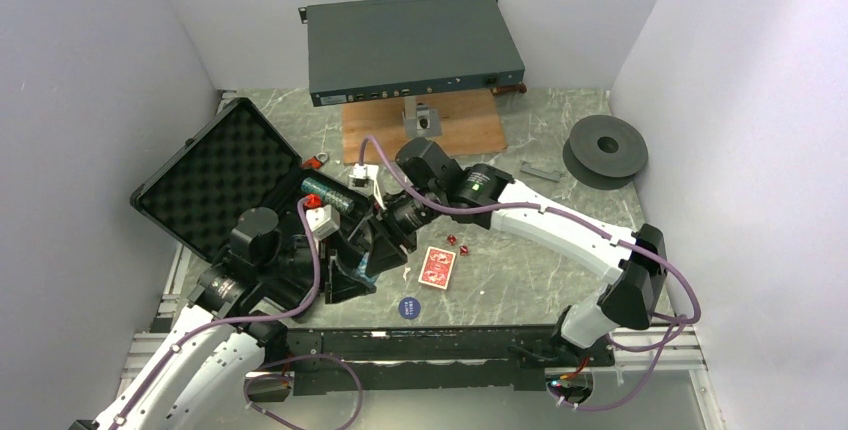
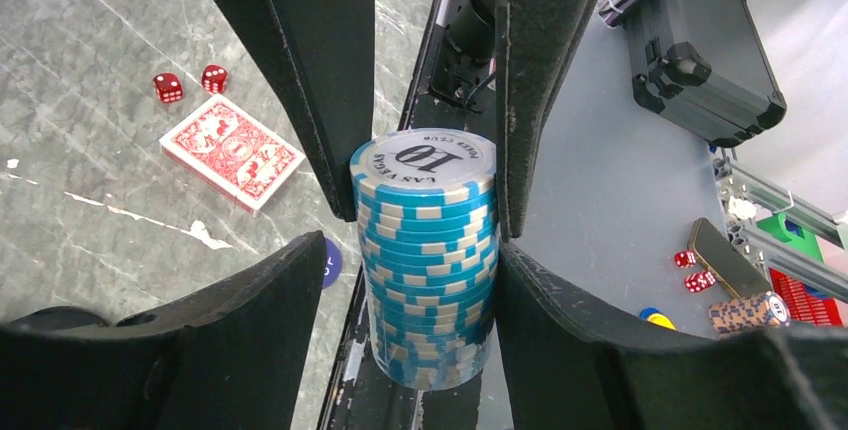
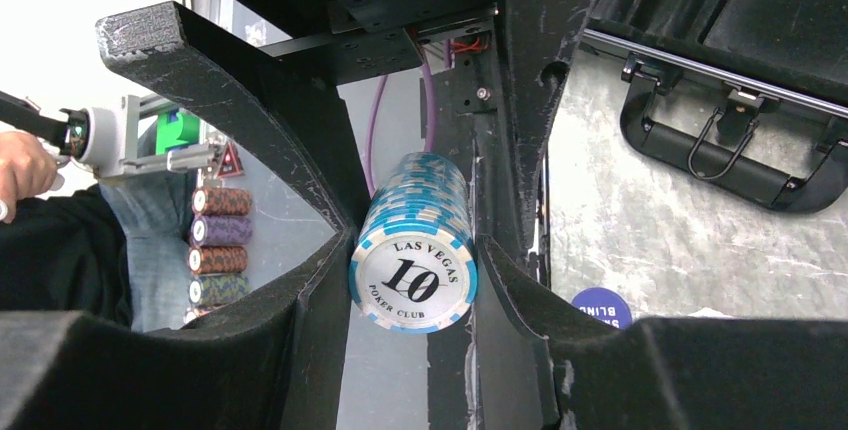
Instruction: Pack up texas hold em set
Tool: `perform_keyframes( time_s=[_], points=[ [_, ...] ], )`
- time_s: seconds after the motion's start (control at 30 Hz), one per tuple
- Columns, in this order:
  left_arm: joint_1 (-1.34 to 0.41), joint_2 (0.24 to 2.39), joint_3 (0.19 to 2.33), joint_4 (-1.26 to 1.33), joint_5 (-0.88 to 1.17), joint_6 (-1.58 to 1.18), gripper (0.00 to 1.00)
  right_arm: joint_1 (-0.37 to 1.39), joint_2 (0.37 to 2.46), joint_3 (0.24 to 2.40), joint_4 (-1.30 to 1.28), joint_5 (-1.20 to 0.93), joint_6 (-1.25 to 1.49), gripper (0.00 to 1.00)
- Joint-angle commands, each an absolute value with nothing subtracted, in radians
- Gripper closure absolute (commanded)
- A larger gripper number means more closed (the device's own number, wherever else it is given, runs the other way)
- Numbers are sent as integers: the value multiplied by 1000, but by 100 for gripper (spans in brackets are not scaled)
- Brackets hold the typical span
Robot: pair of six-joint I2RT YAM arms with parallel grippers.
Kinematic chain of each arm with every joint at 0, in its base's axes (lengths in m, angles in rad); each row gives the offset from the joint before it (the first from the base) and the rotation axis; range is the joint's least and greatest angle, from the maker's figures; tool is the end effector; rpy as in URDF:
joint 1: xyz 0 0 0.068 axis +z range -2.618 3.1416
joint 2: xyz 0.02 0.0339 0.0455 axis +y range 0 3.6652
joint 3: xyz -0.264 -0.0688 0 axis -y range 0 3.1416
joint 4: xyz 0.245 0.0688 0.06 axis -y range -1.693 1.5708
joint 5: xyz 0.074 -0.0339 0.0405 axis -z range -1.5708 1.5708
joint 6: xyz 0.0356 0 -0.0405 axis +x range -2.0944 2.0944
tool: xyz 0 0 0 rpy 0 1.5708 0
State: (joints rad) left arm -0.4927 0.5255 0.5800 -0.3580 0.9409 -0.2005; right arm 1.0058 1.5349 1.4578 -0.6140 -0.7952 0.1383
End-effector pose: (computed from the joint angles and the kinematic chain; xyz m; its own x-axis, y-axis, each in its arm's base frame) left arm 0.0953 -0.0838 0.2908 -0.4488 0.1078 -0.8871 0.8864 0.1793 -0.4267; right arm 0.1582 0.2971 0.3552 -0.4601 -0.5456 -0.7004 -0.8304 -0.0147 0.5570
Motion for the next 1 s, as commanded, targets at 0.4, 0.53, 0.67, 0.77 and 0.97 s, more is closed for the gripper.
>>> perform_keyframes(
  time_s=[0.4, 0.53, 0.67, 0.77, 0.97],
  points=[
    [-494, 527, 612, -356, 912, -168, 24, 1046, 1535, 1473, -592, -892, 123, 100],
    [-494, 519, 615, -359, 897, -163, 19, 1052, 1541, 1472, -597, -893, 125, 100],
    [-494, 511, 621, -375, 862, -155, 25, 1053, 1548, 1473, -598, -890, 130, 100],
    [-493, 504, 624, -387, 844, -147, 28, 1054, 1550, 1480, -610, -875, 128, 100],
    [-494, 512, 630, -402, 829, -146, 37, 1053, 1562, 1506, -654, -830, 121, 100]
  ],
)
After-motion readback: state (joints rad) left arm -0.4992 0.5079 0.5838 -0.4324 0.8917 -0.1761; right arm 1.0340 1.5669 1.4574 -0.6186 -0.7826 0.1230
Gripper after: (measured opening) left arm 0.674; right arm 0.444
